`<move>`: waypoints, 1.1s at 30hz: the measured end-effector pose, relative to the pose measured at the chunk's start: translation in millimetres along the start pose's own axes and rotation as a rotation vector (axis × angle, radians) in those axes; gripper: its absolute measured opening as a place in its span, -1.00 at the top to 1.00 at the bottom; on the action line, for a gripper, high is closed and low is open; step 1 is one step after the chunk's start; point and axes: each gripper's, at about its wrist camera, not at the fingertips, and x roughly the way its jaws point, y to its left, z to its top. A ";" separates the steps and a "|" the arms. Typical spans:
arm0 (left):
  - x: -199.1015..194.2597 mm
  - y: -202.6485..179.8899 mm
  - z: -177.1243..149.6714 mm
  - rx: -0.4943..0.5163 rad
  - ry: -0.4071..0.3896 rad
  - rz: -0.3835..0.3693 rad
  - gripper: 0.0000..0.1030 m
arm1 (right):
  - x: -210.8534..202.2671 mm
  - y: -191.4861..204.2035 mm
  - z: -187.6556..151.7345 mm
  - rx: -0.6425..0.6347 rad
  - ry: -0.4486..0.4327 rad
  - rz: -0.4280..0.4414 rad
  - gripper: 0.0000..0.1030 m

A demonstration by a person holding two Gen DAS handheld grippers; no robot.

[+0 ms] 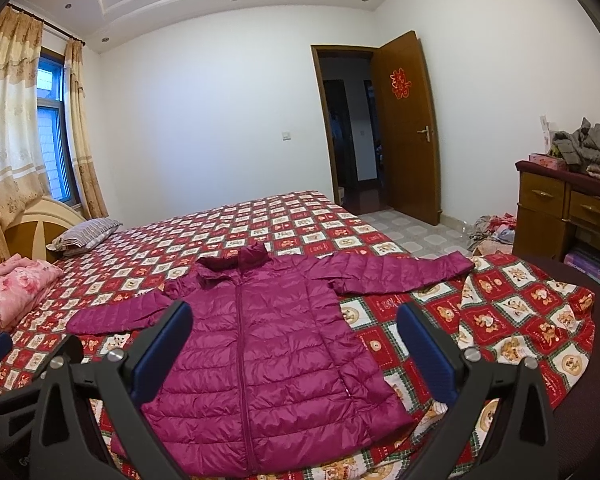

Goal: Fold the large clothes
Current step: 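Grasp the jacket sleeve cuff with the right tool and lift it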

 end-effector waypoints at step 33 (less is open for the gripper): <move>277.9 50.7 2.2 -0.023 0.324 -0.081 -0.98 | 191.2 -253.6 34.0 0.413 0.242 -0.357 -0.65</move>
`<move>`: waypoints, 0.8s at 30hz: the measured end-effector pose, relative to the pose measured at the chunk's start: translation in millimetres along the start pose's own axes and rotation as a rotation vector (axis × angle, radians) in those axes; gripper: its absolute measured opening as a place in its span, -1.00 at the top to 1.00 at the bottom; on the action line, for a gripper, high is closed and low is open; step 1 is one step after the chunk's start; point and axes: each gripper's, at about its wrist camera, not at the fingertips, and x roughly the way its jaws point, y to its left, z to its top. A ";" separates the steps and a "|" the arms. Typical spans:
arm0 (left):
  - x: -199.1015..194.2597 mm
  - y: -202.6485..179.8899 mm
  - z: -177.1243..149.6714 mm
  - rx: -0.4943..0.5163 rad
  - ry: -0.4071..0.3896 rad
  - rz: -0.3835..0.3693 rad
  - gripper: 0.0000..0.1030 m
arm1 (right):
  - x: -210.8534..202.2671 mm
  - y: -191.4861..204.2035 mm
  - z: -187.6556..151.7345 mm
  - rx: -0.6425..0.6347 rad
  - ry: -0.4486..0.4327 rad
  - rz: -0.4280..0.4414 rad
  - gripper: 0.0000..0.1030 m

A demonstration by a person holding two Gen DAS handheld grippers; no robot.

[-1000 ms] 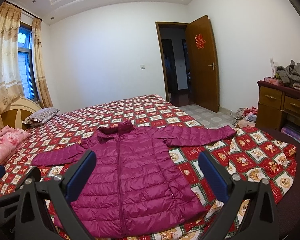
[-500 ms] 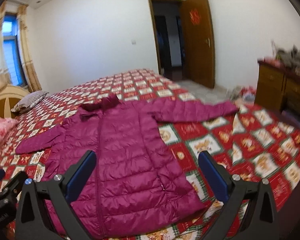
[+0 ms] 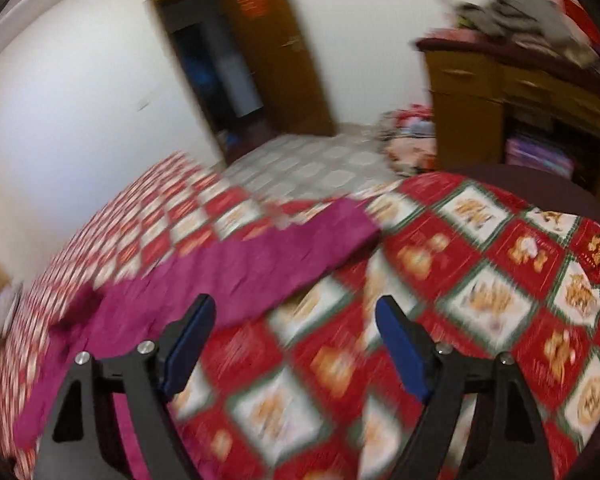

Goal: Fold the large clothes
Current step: 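Grasp the jacket sleeve cuff with the right tool and lift it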

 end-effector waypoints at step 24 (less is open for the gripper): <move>172.4 26.5 -5.6 0.003 0.131 0.118 -0.98 | 141.8 -6.0 15.4 -0.103 0.126 -0.223 0.79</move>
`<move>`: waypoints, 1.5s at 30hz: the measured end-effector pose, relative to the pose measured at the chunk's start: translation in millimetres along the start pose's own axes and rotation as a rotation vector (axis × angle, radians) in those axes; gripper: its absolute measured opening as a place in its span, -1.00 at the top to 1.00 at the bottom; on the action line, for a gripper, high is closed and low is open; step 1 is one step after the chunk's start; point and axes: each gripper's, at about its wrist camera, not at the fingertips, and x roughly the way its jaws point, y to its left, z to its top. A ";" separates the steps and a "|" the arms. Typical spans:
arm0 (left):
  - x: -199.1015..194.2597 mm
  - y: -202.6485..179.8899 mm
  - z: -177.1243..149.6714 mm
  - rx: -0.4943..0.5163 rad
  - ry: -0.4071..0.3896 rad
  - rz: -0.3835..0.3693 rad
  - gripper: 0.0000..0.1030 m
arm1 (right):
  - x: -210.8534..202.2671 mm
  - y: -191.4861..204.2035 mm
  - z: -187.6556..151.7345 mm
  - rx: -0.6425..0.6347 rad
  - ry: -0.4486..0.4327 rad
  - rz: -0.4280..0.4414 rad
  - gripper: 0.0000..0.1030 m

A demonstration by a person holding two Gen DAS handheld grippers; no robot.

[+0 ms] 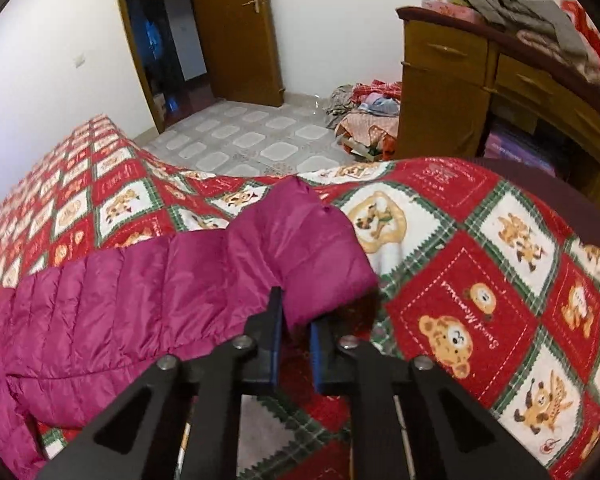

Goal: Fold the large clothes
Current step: 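Grasp the jacket sleeve cuff with the right tool and lift it, then fold the held sleeve across the jacket body with the right tool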

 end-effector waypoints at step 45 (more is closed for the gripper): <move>-4.6 42.6 -17.1 -0.232 -0.065 -0.179 -0.98 | -193.0 358.7 -229.2 -0.687 0.268 1.013 -0.35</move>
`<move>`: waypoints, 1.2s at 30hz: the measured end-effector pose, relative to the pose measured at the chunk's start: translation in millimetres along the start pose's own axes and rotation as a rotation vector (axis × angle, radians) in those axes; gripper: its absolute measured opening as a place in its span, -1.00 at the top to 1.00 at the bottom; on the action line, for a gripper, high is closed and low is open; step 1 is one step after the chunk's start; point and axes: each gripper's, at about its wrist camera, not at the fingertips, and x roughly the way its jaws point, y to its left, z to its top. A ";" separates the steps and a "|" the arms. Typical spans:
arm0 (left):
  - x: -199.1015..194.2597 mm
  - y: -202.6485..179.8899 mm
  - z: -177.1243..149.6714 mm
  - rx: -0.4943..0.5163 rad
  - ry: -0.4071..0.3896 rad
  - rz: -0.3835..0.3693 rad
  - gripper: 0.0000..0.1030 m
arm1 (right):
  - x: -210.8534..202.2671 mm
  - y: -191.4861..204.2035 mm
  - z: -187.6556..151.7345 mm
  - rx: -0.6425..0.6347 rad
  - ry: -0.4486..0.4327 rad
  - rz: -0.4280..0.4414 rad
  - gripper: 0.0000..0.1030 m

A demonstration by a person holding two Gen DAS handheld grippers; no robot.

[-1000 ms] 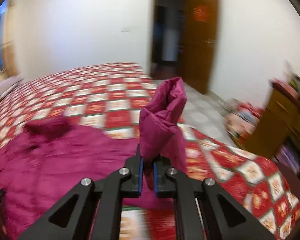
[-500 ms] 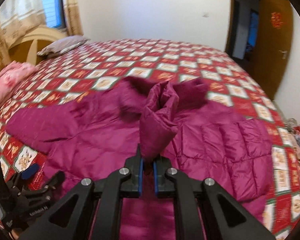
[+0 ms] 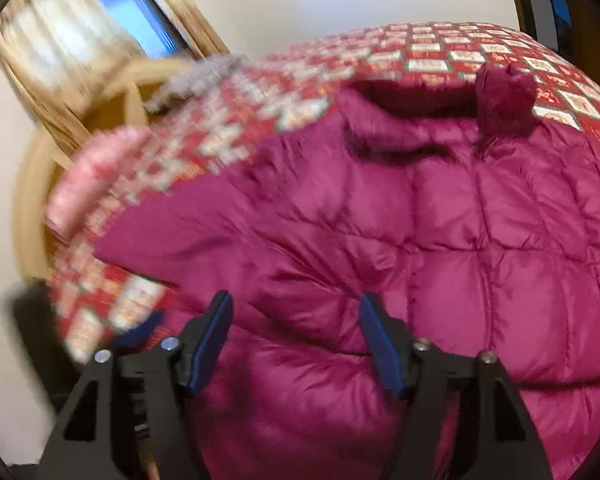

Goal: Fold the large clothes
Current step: 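Fold the held sleeve across the jacket body with the right tool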

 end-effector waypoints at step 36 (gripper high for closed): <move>59.6 -92.2 47.9 0.085 0.062 0.231 -0.98 | -72.5 -152.9 -15.0 0.135 -0.136 -0.652 0.03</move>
